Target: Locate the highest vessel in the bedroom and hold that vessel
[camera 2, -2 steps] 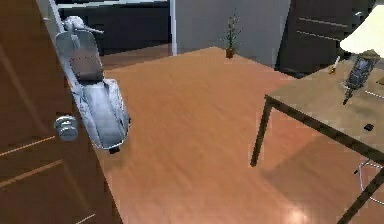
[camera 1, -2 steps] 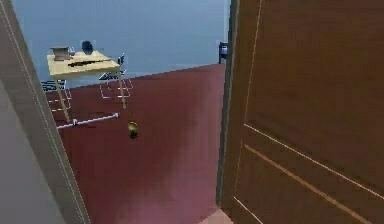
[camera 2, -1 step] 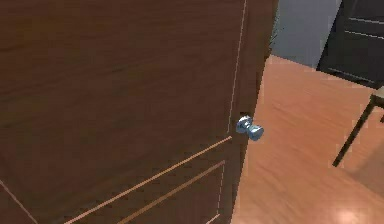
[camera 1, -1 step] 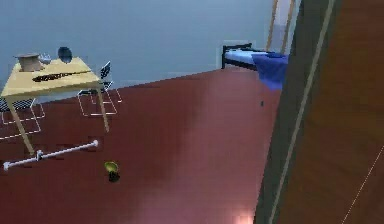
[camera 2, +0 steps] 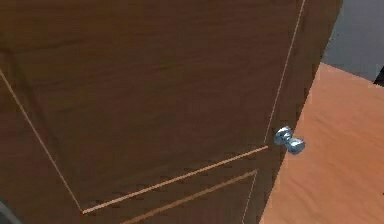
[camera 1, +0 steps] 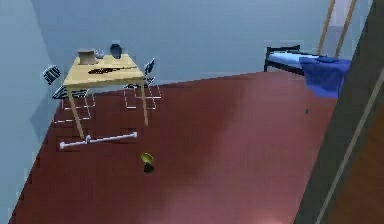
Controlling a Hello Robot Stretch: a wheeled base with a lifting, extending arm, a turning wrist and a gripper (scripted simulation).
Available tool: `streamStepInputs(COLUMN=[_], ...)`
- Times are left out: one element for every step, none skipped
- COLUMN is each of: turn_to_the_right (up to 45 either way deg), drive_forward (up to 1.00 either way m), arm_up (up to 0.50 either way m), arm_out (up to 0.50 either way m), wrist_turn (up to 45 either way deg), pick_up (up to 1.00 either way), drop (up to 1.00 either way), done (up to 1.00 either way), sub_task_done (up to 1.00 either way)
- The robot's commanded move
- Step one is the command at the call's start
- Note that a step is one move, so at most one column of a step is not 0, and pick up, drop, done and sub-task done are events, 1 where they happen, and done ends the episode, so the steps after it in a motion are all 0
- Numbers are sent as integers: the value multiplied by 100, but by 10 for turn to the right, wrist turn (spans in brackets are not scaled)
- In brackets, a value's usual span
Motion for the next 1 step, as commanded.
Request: streamStepInputs(turn_to_the_right=[0], drive_forward=[100], arm_up=[0], arm_out=[0], wrist_turn=[0], pick_up=[0], drop=[0], done=[0], sub_task_done=[0])
